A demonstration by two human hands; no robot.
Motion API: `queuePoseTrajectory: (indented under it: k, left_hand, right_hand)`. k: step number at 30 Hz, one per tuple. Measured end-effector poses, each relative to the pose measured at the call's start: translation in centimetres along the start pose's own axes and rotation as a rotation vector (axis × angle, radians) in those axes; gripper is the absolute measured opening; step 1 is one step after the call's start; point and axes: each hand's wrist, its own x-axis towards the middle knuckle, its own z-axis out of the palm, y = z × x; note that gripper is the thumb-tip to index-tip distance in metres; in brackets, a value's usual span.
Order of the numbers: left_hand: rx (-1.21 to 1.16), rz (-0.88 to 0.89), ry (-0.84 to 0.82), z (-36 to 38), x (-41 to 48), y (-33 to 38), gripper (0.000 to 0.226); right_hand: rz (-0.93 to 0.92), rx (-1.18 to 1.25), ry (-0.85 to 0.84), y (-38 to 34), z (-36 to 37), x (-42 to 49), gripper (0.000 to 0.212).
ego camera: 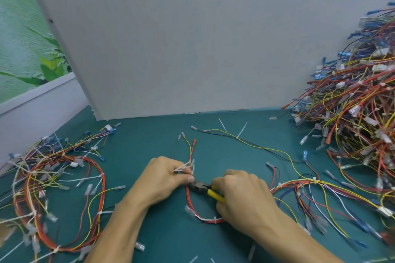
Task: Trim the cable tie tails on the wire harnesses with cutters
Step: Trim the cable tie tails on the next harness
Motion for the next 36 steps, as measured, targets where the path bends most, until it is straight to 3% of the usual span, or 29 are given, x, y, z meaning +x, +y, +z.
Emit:
queuePoseTrajectory:
  k: [3, 10, 14, 18, 22, 28, 36]
  left_hand:
    - [-0.01, 0.012, 0.002, 0.4, 0.1, -0.2, 0.005]
    - [-0.092, -0.011, 0.002, 0.6, 0.3, -0.9, 0.011]
    - [-0.344, -0.075, 0.143, 0.7, 0.7, -0.9, 0.024]
    - [-0.76, -0.197, 0.336, 0.7, 1.3, 0.1, 0.033]
    - [-1.083, -0.201, 0.281, 1.3, 1.1, 1.8, 0.029]
    - [-1.137, -0.197, 0.098, 1.7, 0.7, 2.4, 0.018]
    - [-1.229, -0.321, 0.261, 1.0, 0.8, 2.3, 0.025]
  right_hand:
    - [-0.002, 0.004, -0.018, 0.0, -0.1, 0.0, 0.018]
    - [-0.017, -0.018, -0.047, -0.2, -0.1, -0.2, 0.018]
    - [0.033, -0.033, -0.059, 0.4, -0.7, -0.2, 0.014]
    - [0.155, -0.095, 0.063, 2.5, -1.7, 1.1, 0.012]
    - [0.265, -0.215, 0.111, 6.1, -2.0, 4.7, 0.017]
    - [0.361, -0.181, 0.09, 10.5, -1.1, 8.1, 0.014]
    - [0.378, -0.063, 0.08, 10.7, -0.3, 8.3, 0.015]
